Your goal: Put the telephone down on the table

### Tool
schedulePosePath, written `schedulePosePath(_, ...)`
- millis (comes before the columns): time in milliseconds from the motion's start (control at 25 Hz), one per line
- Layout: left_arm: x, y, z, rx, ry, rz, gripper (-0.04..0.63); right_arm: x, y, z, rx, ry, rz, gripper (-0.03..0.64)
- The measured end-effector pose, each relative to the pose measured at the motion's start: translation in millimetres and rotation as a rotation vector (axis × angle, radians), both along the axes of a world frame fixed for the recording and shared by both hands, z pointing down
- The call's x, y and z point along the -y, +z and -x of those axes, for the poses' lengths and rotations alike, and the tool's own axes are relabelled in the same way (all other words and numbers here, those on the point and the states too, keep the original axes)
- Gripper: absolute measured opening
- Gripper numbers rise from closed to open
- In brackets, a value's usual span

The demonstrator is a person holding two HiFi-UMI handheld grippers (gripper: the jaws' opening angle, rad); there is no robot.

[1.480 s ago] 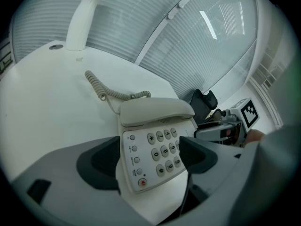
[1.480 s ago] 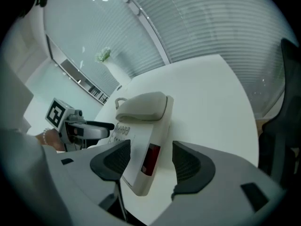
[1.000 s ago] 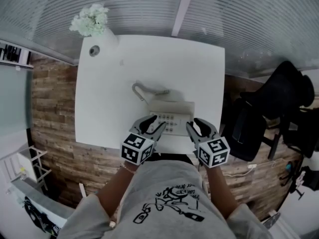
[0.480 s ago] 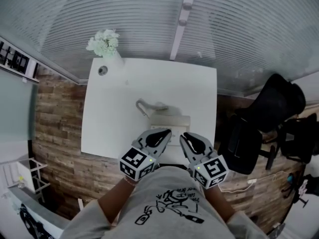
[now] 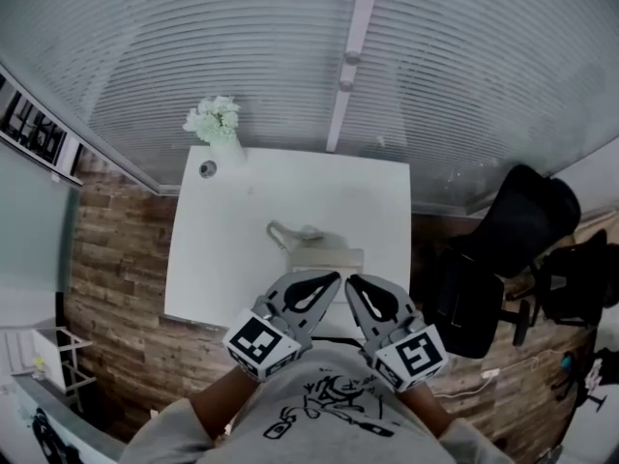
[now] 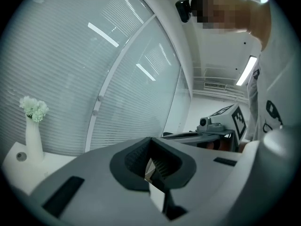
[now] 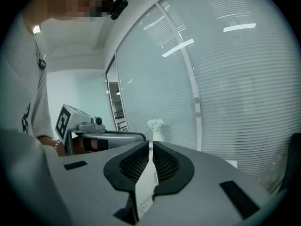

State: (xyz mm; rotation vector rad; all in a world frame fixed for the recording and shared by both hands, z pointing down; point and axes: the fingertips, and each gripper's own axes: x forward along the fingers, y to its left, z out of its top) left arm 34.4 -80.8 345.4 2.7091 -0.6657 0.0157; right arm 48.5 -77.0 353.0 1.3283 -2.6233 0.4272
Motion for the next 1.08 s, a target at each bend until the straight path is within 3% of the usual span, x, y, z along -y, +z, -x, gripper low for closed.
schedulePosePath(480,-5,-54,-3,-0.023,-0.012,-0.094,0.002,-2,-39,-7,0.022,0.022,-0.072,0.040)
schedulePosePath(1080,-11,-56,-1,-0.030,-0.021,-0.099,0.002,-12,-44,-4,0.025,0.018,-0.089,0.038)
